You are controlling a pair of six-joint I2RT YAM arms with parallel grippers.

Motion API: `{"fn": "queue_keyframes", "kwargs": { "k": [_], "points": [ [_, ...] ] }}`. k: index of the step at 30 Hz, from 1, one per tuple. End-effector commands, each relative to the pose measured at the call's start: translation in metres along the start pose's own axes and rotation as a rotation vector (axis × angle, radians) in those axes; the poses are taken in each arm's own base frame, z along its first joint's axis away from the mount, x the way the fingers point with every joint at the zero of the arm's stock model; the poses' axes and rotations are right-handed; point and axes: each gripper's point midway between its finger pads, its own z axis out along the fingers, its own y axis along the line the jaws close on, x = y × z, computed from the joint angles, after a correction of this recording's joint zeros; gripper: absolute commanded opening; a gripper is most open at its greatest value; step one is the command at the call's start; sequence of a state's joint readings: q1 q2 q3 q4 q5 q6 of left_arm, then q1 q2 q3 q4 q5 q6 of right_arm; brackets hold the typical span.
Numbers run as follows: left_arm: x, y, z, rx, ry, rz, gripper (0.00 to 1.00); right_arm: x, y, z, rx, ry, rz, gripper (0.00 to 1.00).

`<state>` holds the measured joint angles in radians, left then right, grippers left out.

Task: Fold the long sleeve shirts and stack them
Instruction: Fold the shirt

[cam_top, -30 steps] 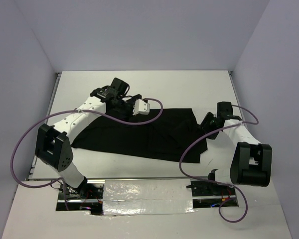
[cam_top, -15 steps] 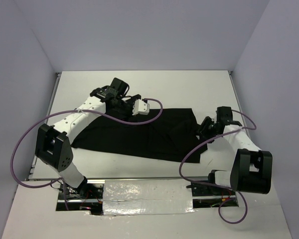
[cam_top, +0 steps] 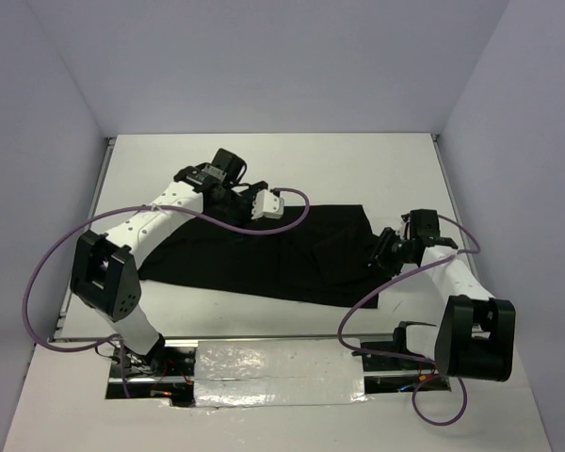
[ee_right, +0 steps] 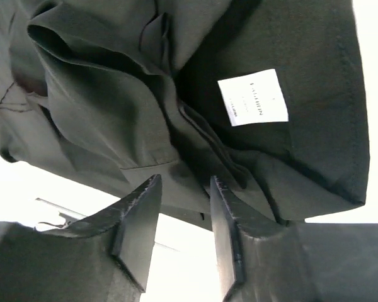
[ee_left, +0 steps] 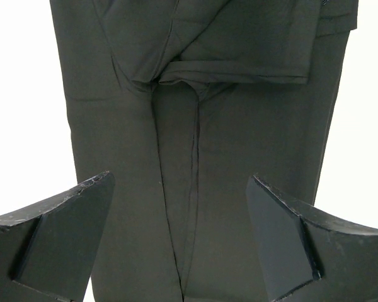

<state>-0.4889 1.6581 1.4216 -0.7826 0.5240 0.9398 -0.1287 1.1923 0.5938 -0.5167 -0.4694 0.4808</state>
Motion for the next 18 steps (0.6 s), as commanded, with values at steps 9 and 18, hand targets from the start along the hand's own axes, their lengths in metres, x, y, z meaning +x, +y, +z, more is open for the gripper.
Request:
{"fn": "queue_keyframes", "kwargs": {
  "k": [9,18],
  "points": [
    [-0.016,0.001,0.000,0.016,-0.019,0.035,0.99,0.019,-0.010,0.011,-0.012,0.050,-0.016,0.51],
    [-0.015,-0.002,0.001,0.024,-0.008,0.035,0.99,0.010,0.003,0.002,-0.054,0.009,-0.050,0.16]
  ]
}}
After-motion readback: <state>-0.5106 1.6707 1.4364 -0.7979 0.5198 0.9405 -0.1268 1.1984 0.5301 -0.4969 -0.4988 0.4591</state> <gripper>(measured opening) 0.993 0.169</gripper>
